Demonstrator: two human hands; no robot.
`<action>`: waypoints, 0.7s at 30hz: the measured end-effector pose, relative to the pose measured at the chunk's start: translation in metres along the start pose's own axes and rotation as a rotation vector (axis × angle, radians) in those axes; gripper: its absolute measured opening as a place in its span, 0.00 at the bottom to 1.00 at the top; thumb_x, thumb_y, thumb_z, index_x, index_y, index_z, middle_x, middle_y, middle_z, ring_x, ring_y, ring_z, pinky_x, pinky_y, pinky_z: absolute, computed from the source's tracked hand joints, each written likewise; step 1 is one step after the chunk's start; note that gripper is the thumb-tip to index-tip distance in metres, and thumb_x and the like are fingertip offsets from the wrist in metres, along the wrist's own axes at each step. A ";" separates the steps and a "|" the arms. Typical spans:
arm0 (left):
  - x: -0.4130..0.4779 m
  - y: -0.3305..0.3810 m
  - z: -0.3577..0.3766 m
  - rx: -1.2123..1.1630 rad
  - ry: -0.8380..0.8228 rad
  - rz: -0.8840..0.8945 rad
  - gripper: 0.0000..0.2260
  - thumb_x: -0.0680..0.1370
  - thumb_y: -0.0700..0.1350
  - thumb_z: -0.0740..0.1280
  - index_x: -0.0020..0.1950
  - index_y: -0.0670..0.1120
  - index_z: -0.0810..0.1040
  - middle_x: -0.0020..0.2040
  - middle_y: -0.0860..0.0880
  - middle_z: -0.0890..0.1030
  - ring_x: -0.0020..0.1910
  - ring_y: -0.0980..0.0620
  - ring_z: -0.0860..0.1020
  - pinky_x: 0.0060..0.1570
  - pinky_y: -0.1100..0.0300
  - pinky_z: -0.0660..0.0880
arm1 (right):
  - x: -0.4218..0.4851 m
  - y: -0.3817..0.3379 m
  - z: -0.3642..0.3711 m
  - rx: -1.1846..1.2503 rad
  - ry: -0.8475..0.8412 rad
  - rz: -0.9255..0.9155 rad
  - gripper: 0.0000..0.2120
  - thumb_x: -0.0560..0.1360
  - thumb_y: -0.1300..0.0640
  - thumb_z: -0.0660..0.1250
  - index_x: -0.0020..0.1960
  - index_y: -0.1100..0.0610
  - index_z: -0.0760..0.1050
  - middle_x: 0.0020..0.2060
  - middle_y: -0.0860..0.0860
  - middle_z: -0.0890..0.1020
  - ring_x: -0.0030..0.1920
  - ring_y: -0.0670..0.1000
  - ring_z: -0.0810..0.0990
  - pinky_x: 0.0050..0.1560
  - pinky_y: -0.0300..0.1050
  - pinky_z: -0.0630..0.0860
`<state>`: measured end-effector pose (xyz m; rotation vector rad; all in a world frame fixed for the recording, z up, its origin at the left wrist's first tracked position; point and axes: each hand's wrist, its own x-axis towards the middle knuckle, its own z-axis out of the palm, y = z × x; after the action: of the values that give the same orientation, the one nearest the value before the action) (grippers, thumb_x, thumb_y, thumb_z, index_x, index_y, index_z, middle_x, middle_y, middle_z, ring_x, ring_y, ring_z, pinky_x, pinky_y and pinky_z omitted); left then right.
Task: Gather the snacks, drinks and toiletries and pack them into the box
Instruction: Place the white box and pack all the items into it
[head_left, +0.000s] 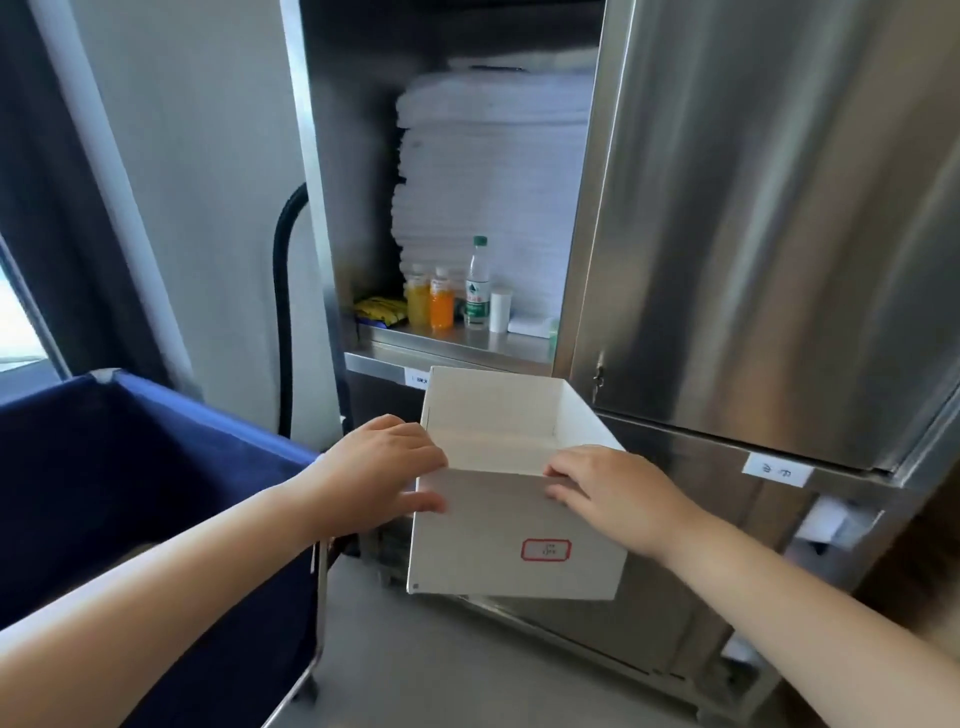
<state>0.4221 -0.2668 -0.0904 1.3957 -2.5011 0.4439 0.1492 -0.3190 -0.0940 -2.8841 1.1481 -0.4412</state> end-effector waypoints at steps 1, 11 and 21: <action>-0.001 -0.013 0.001 0.012 0.012 -0.012 0.13 0.70 0.60 0.71 0.46 0.52 0.79 0.41 0.57 0.79 0.43 0.57 0.77 0.49 0.65 0.68 | 0.017 -0.002 0.004 0.008 -0.006 -0.012 0.07 0.79 0.48 0.60 0.42 0.47 0.68 0.41 0.43 0.77 0.43 0.45 0.73 0.33 0.32 0.60; 0.020 -0.120 0.037 0.022 0.033 -0.133 0.13 0.68 0.58 0.73 0.44 0.51 0.80 0.40 0.55 0.80 0.42 0.55 0.78 0.47 0.64 0.70 | 0.153 0.018 0.033 0.024 -0.055 -0.125 0.07 0.79 0.49 0.60 0.47 0.51 0.72 0.44 0.45 0.79 0.46 0.46 0.75 0.41 0.43 0.70; 0.083 -0.188 0.072 0.063 0.048 -0.217 0.13 0.64 0.56 0.77 0.41 0.50 0.80 0.38 0.55 0.80 0.40 0.54 0.79 0.45 0.64 0.73 | 0.272 0.087 0.056 0.043 -0.080 -0.291 0.06 0.79 0.51 0.61 0.48 0.53 0.74 0.47 0.46 0.79 0.48 0.47 0.75 0.40 0.40 0.66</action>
<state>0.5361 -0.4519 -0.1005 1.6383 -2.2832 0.5091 0.2933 -0.5717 -0.0875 -3.0077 0.7012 -0.3443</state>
